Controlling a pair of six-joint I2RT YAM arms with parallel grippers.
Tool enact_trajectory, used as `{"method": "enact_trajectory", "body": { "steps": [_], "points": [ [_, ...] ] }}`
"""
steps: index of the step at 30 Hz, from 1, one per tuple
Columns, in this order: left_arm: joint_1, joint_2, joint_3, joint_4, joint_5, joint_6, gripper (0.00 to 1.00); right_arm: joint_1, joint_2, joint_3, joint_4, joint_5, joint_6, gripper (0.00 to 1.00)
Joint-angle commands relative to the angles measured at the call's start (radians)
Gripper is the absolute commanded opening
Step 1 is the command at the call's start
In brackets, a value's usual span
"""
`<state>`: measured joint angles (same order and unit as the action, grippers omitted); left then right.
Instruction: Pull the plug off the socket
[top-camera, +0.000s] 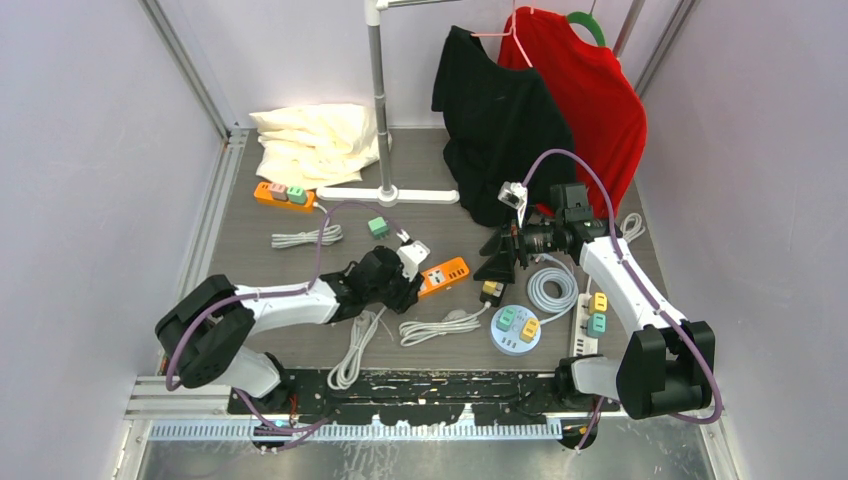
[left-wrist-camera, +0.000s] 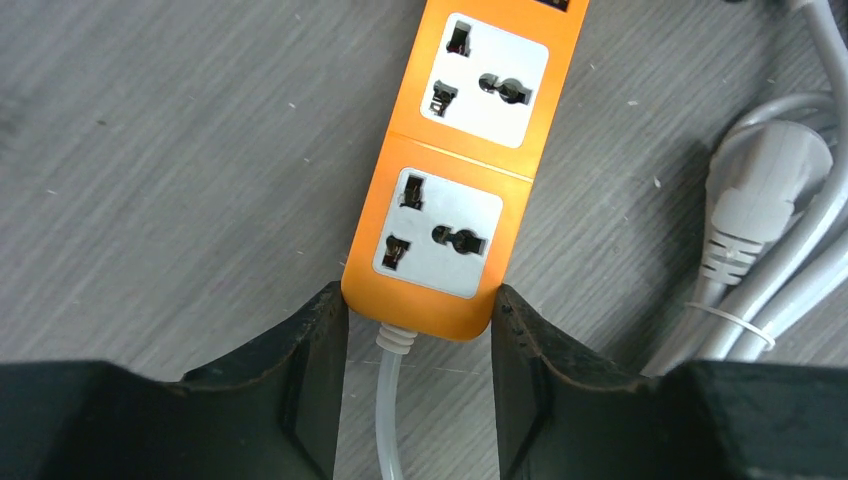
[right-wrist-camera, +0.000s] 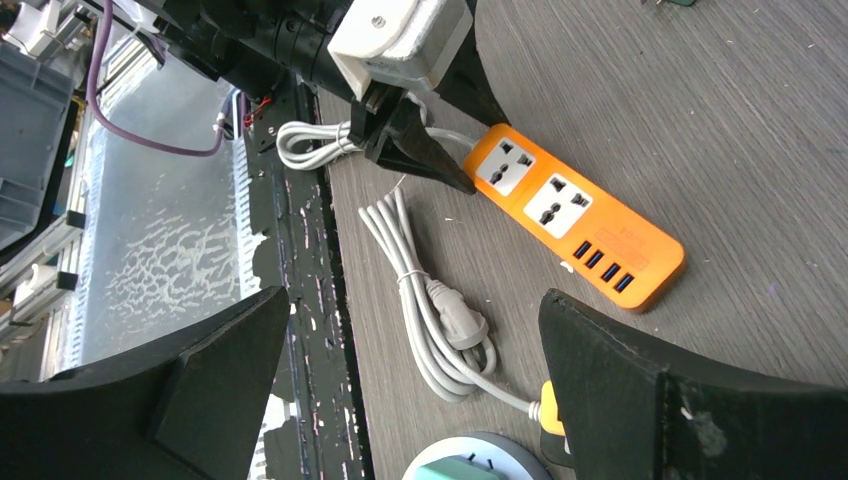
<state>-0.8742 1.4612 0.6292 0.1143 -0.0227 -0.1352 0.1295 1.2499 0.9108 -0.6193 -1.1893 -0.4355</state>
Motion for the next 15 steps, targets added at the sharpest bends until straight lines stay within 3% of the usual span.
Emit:
{"method": "enact_trajectory", "body": {
  "steps": [1, 7, 15],
  "points": [
    [0.05, -0.002, 0.092, -0.008, -0.035, 0.124, 0.2, -0.002, -0.028, 0.022, 0.009, -0.035, -0.015, 1.0],
    [0.19, 0.071, 0.2, -0.041, 0.081, 0.245, 0.18, -0.003, -0.033, 0.021, 0.008, -0.038, -0.017, 1.0],
    [0.285, 0.323, 0.449, -0.137, 0.205, 0.356, 0.2, -0.003, -0.035, 0.02, 0.007, -0.041, -0.019, 1.0]
  ]
}}
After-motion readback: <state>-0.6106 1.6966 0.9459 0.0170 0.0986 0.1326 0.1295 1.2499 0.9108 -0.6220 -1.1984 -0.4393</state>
